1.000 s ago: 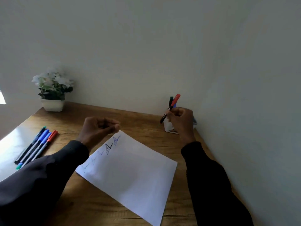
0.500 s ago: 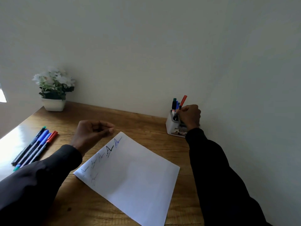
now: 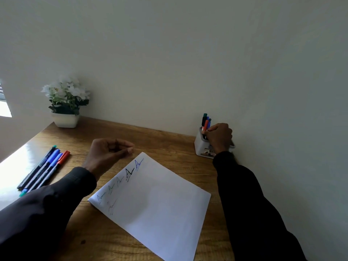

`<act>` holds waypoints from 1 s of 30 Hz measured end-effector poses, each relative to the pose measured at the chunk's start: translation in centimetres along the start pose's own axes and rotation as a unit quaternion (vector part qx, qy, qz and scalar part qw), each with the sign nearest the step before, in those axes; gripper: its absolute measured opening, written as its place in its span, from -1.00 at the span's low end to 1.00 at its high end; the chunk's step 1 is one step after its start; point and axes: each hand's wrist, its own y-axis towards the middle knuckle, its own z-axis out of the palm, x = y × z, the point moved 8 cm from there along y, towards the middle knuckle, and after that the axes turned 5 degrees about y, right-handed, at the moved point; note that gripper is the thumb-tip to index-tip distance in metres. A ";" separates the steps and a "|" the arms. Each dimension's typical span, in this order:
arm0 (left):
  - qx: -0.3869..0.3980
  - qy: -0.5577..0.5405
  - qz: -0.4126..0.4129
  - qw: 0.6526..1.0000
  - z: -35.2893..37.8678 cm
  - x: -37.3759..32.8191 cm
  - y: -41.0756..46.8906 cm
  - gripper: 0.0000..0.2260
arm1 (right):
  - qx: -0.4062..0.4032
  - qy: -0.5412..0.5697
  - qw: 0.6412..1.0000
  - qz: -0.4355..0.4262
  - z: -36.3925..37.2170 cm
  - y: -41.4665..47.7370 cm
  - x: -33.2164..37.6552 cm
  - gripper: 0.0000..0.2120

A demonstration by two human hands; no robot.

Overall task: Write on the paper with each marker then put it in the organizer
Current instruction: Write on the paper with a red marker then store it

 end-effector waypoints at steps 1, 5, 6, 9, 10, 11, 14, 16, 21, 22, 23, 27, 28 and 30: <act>0.000 0.000 -0.001 1.000 -0.1 0.0 0.0 -0.84 | -0.003 -0.002 1.000 -0.001 -0.1 0.0 0.0 -0.79; -0.004 -0.004 -0.002 1.000 -0.6 0.1 0.0 -0.83 | -0.012 0.001 1.000 -0.005 -0.3 -0.1 -0.2 -0.82; -0.006 -0.005 -0.002 1.000 -0.7 0.0 0.0 -0.83 | -0.013 0.004 1.000 -0.009 -0.3 -0.2 -0.1 -0.83; -0.012 -0.001 -0.006 1.000 -1.3 0.0 -0.2 -0.84 | -0.016 0.013 0.999 -0.026 -0.4 -0.5 0.2 -0.86; -0.014 0.000 -0.006 1.000 -1.5 -0.1 -0.4 -0.84 | -0.015 0.019 0.999 -0.033 -0.4 -0.7 0.4 -0.88; -0.015 0.001 -0.007 1.000 -1.8 -0.1 -0.5 -0.84 | -0.014 0.026 0.999 -0.043 -0.5 -1.0 0.7 -0.90; -0.018 0.008 -0.017 1.000 -2.9 0.1 -1.1 -0.85 | -0.005 0.048 0.996 -0.076 -0.8 -2.2 2.1 -0.94; -0.020 0.007 -0.020 1.000 -4.0 0.2 -1.5 -0.84 | 0.032 0.090 0.992 -0.080 -0.5 -3.6 3.1 -0.97; -0.042 -0.002 -0.003 0.999 -6.7 0.1 -3.0 -0.84 | 0.134 0.212 0.965 -0.082 2.0 -8.7 6.0 -0.86; -0.042 -0.013 -0.001 0.999 -6.9 0.0 -3.3 -0.84 | 0.159 0.228 0.957 -0.080 2.7 -9.9 6.6 -0.84; -0.044 -0.025 0.002 0.999 -7.3 -0.1 -3.7 -0.84 | 0.183 0.245 0.949 -0.073 3.5 -11.3 7.1 -0.84; -0.065 -0.077 0.004 0.995 -9.2 -0.1 -4.9 -0.83 | 0.288 0.272 0.918 -0.034 6.7 -16.4 8.6 -0.93; -0.072 -0.092 0.005 0.993 -9.9 0.0 -5.2 -0.82 | 0.317 0.276 0.907 -0.036 7.5 -17.8 9.2 -0.94; -0.088 -0.122 0.002 0.989 -11.2 0.3 -5.8 -0.83 | 0.366 0.284 0.885 -0.036 8.7 -20.2 10.1 -0.96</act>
